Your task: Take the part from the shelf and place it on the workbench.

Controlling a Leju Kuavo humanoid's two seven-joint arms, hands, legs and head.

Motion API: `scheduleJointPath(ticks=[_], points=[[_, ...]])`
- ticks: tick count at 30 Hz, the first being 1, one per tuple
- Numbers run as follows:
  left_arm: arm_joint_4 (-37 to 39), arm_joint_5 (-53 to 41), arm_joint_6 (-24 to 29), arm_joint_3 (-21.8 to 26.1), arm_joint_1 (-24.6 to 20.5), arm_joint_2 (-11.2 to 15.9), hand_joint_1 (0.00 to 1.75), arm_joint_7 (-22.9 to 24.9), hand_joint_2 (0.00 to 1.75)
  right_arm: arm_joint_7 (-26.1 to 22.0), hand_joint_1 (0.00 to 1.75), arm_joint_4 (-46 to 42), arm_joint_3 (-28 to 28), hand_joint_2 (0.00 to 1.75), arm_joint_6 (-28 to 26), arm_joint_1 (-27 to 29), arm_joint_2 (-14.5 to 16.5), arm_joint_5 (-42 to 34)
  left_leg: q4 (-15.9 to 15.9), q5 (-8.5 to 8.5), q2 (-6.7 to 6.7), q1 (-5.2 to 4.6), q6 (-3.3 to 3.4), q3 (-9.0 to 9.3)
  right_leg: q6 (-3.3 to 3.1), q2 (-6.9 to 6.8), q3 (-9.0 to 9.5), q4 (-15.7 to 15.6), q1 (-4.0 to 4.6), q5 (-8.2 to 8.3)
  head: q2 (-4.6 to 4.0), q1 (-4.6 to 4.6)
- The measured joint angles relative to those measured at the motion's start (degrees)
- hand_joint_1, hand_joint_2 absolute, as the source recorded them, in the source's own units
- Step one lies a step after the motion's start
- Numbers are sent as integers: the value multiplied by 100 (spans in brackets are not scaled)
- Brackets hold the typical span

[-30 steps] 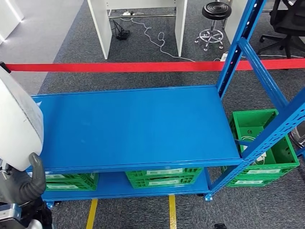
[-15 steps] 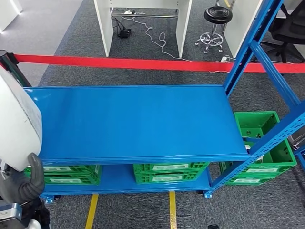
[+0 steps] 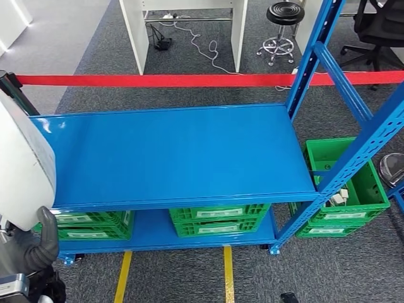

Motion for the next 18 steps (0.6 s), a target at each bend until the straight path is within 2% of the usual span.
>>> scheduleJointPath(ticks=[1, 2, 3, 5, 6, 7, 9, 10, 11, 12, 14, 15, 16, 17, 18], points=[[0, -1, 0, 0, 5, -1, 175, 1, 175, 1, 0, 0, -1, 0, 1, 3, 0, 0, 157, -39, 0, 10, -14, -37, 9, -2, -35, 1, -3, 24, 0, 0], [-1, -1, 1, 1, 8, -1, 175, 1, 175, 1, 0, 0, -1, 0, 4, 6, 1, 0, 87, 30, 1, 19, -22, 41, 24, -2, -64, 2, -8, 46, 0, 1], [-2, -1, 0, 1, 9, -1, 175, 1, 175, 1, 0, 0, -2, 0, 8, 7, 1, 0, -200, 181, 1, 28, -25, 232, 44, -1, -85, 4, -17, 66, 0, -1], [-8, -1, 1, 2, 4, -2, 175, 1, 175, 1, 0, -1, -2, 0, 15, 4, 1, 0, -1023, 466, -3, 39, -21, 731, 95, 5, -114, 22, -18, 97, 0, -8], [-10, -1, 0, 1, 2, -7, 175, 0, 175, 0, 0, -1, -2, 0, 16, 0, -1, 0, -1311, 537, -12, 39, 5, 889, 128, 9, -130, 32, -11, 115, 0, -6], [-12, 0, 1, 1, 4, -13, 175, 1, 175, -1, 0, -2, -2, 0, 15, -3, -2, -1, -1462, 560, -21, 32, 41, 961, 163, 13, -145, 33, -2, 137, 0, -5], [-16, 1, 3, 5, 14, -20, 175, 1, 175, 1, 0, -2, -4, 0, 16, 1, -2, -2, -1492, 597, -31, 12, 149, 926, 244, 17, -168, 5, -10, 195, 0, 1], [-27, 1, 7, 8, 17, -24, 175, 1, 175, 4, 0, -2, -5, 0, 16, 5, -2, -4, -1497, 628, -25, 11, 198, 902, 278, 18, -197, 13, -19, 187, 0, 1], [-44, -1, 12, 10, 17, -29, 175, -1, 175, 9, 0, -2, -6, 0, 17, 9, -2, -5, -1507, 661, -18, 15, 248, 876, 307, 16, -248, 92, -26, 108, 0, 13], [-66, -3, 18, 11, 17, -38, 175, -2, 175, 14, 0, -2, -7, 0, 21, 10, -2, -7, -1516, 696, -8, 23, 293, 843, 329, 14, -341, 294, -28, -53, 0, 27], [-100, -7, 28, 14, 18, -48, 175, -5, 175, 19, 0, -1, -7, 0, 30, 5, -2, -14, -1513, 755, 5, 11, 341, 764, 356, 10, -611, 1018, -29, -519, 0, 52], [-107, -7, 30, 16, 19, -48, 175, -4, 175, 20, 0, 0, -8, 0, 34, 3, -2, -21, -1510, 786, 9, -1, 350, 721, 361, 10, -725, 1381, -27, -701, 0, 53], [-109, -5, 31, 17, 19, -46, 175, -4, 175, 20, 0, 0, -9, 0, 34, 3, -2, -30, -1506, 818, 11, -12, 352, 679, 358, 11, -763, 1589, -23, -784, 0, 53], [-109, -2, 31, 20, 19, -44, 175, -2, 175, 21, 0, 0, -11, 0, 35, 1, -2, -38, -1504, 849, 11, -20, 348, 643, 347, 11, -687, 1567, -19, -759, 0, 54], [-109, 1, 29, 24, 17, -42, 175, 0, 175, 21, 0, 0, -14, 0, 37, -3, -2, -45, -1503, 877, 9, -25, 340, 614, 330, 11, -489, 1303, -15, -639, 0, 54]])
